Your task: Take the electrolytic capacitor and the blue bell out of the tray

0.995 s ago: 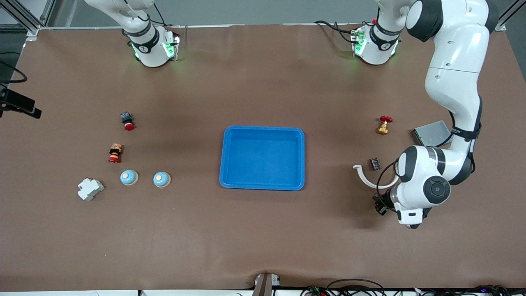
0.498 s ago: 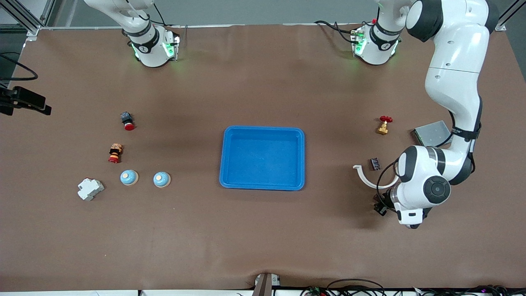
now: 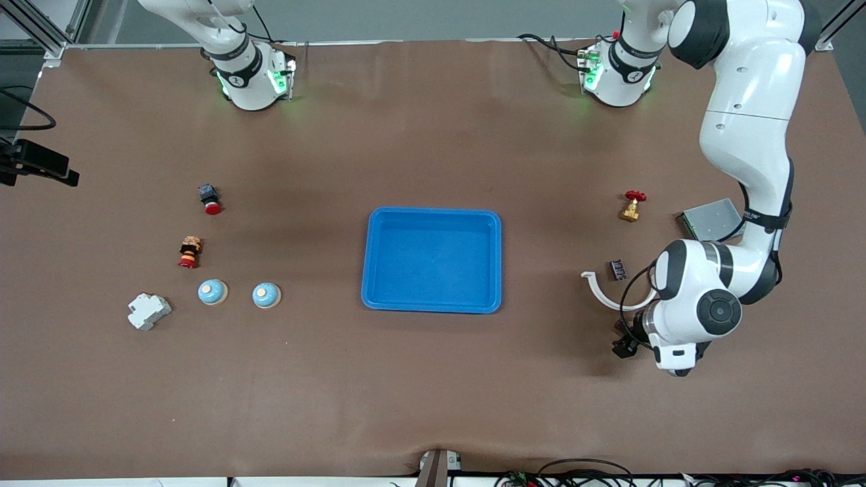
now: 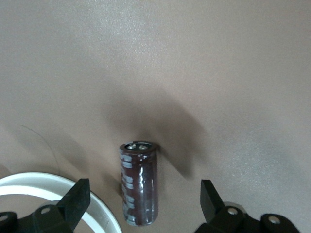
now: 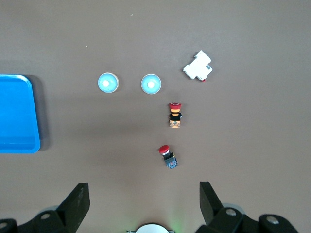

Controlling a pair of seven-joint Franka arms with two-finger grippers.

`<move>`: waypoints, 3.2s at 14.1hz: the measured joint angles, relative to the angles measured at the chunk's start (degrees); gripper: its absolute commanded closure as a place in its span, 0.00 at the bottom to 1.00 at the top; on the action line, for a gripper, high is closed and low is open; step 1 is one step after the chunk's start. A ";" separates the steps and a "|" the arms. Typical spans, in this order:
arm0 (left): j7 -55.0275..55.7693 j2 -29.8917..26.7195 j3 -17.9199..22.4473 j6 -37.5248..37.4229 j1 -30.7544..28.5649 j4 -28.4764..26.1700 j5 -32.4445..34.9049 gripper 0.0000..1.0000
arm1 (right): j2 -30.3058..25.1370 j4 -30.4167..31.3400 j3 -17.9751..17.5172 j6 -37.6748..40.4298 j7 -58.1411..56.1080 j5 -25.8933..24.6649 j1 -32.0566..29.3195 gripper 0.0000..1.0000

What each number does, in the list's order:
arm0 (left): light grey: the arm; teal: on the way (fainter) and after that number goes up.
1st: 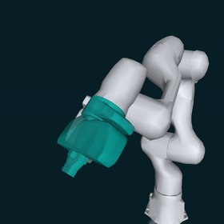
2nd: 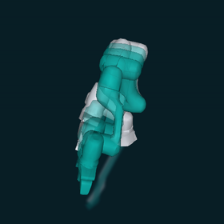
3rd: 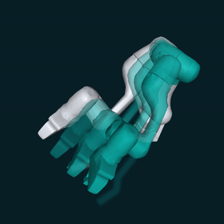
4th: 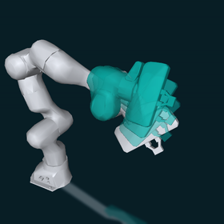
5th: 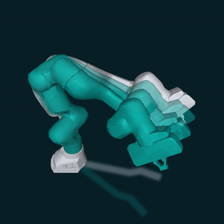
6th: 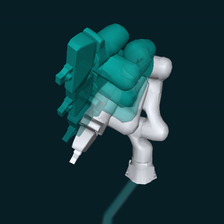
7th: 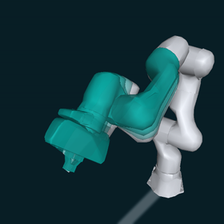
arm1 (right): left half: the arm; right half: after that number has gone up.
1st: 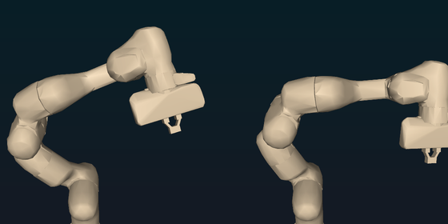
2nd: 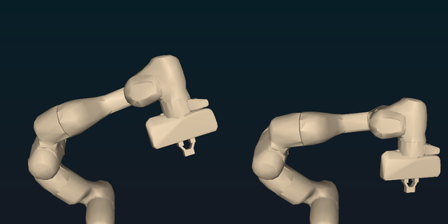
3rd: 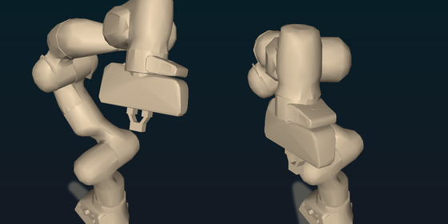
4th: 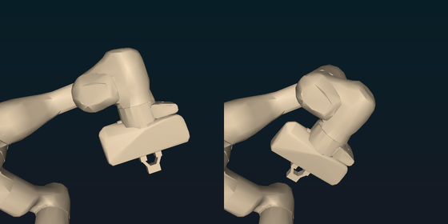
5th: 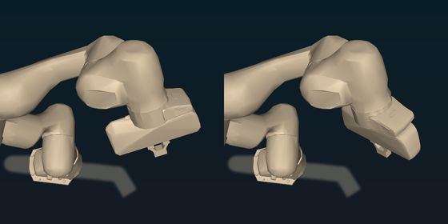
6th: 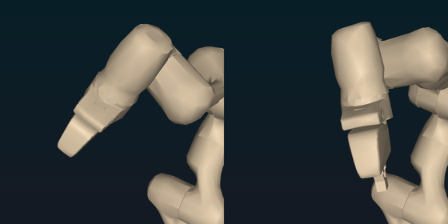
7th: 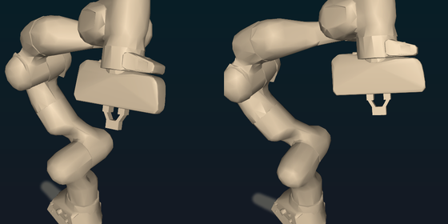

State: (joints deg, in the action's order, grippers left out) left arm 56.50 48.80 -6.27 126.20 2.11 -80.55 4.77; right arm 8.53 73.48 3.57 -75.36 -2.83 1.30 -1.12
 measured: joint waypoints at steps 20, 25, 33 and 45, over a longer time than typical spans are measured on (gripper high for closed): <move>-48.76 -20.74 -0.30 -28.60 -11.58 0.46 0.16 0.00 | -3.32 5.11 0.30 -1.85 0.00 0.55 0.10 0.00; -48.77 -31.43 -3.53 -39.79 -11.06 -0.07 0.13 0.00 | -5.16 5.84 0.27 -5.42 0.00 0.59 0.46 0.00; -48.03 -40.11 -12.35 -47.55 -10.77 -1.04 -1.24 0.00 | -5.49 6.49 0.29 -5.77 0.05 1.47 0.58 0.00; -47.56 -40.10 -13.38 -47.59 -11.35 -1.23 -1.69 0.00 | -5.75 7.16 0.41 -6.73 1.07 1.79 0.58 0.00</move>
State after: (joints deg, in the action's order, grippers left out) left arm 8.94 8.70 -19.65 78.61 -9.24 -81.78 3.09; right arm 2.78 80.64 3.98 -82.08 -1.76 3.09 -0.55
